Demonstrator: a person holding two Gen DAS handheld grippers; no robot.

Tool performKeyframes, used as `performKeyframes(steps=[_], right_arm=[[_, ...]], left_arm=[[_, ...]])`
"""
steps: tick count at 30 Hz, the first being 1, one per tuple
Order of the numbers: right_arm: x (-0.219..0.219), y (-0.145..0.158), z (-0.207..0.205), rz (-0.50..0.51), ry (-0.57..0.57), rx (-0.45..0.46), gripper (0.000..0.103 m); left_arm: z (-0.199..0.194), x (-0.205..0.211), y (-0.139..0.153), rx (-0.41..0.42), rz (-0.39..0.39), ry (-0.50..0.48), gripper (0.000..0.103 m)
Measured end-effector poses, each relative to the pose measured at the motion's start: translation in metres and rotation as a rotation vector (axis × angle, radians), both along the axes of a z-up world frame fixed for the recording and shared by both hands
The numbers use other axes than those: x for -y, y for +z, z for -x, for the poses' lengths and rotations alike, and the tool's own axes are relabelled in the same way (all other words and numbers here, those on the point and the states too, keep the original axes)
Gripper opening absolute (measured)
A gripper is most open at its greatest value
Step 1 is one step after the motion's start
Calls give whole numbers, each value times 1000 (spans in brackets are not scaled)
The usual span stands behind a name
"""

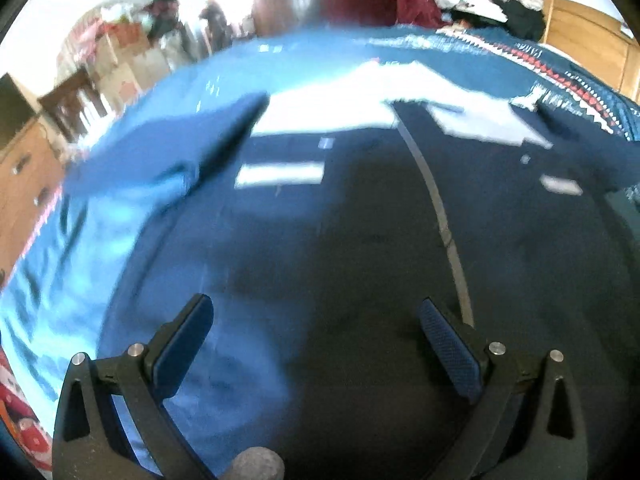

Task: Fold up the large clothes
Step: 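Grasp the navy jacket sleeve cuff with the right gripper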

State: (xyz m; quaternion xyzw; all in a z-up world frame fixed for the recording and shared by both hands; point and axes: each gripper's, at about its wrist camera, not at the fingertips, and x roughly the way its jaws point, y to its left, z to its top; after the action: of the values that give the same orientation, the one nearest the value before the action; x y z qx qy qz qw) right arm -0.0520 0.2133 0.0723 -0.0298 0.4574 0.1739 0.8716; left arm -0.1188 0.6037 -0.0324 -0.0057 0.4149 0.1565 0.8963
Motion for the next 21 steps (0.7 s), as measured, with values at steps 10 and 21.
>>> performKeyframes(steps=[10,21], right_arm=[[278,-3,-181,-326,-512,-46,103],[316,-49,-228,-431,-604,-139,103]], left_arm=[[-77,35,9,74,51,-81,103],[-129,30,-49,-77,113,-71,103]])
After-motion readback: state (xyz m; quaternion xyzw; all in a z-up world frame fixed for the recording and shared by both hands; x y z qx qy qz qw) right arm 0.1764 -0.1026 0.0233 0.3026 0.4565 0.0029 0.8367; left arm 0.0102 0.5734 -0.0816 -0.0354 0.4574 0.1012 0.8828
